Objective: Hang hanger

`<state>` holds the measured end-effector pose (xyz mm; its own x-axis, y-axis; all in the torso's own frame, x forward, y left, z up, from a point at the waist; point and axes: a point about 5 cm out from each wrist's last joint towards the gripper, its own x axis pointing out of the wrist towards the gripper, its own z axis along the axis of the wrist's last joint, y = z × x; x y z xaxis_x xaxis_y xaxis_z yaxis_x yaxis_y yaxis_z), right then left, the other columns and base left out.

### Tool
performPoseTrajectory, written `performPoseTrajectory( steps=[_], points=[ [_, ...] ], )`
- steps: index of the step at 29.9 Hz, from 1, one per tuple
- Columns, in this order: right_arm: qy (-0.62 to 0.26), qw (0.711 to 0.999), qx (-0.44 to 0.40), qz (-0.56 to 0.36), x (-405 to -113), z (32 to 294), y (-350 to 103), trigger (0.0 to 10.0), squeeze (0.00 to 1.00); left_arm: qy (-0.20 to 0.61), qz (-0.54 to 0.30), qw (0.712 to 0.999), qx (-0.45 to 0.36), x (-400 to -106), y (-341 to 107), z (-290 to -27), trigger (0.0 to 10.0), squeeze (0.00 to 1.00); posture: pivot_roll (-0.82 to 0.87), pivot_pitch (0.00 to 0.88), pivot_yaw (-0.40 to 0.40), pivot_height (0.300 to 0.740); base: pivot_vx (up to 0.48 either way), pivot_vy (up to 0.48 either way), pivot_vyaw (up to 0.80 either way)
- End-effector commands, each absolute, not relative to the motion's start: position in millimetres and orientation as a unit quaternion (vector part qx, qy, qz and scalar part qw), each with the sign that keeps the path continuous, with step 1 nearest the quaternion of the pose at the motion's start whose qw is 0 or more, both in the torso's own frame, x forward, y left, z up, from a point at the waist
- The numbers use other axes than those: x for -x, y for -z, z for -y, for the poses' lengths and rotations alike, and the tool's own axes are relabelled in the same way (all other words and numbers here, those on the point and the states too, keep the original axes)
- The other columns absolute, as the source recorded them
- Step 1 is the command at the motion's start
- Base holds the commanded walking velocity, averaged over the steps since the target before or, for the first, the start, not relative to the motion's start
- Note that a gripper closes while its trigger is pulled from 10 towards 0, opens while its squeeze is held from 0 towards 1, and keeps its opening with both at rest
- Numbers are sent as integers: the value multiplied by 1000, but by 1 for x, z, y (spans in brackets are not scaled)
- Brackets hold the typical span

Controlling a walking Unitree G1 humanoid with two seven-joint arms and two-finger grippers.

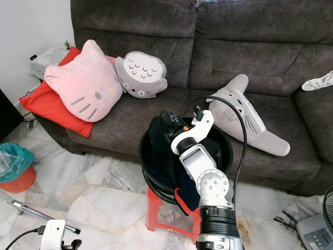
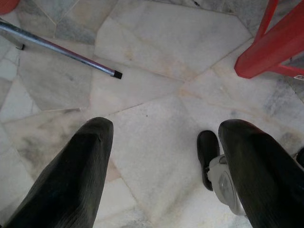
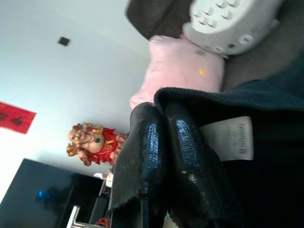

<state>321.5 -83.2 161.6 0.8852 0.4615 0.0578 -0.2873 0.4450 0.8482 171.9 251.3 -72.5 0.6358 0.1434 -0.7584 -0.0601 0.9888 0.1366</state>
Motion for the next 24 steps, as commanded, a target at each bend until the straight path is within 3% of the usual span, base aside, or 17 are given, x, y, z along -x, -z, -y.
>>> performPoseTrajectory(
  steps=[1,12,18,23,24],
  points=[
    [-268,841,-468,-51,-322,67,-187,10000,0,-60,-434,898,-46,-168,74,-253,10000,0,-108,0,66,740,0,0,0],
    [-333,846,-416,-19,-312,54,-203,10000,0,-62,-422,903,-48,-176,70,-255,10000,0,-112,0,69,740,0,0,0],
    [-354,859,-366,-48,-303,46,-190,10000,0,-59,-408,909,-53,-181,66,-257,10000,0,-112,0,67,740,0,0,0],
    [-361,861,-353,-60,-298,45,-184,10000,0,-52,-374,924,-65,-197,54,-264,10000,0,-113,0,68,740,0,0,0],
    [-366,862,-343,-67,-296,45,-181,10000,0,-41,-339,937,-69,-215,40,-267,10000,0,-114,0,68,740,0,0,0]
  ],
)
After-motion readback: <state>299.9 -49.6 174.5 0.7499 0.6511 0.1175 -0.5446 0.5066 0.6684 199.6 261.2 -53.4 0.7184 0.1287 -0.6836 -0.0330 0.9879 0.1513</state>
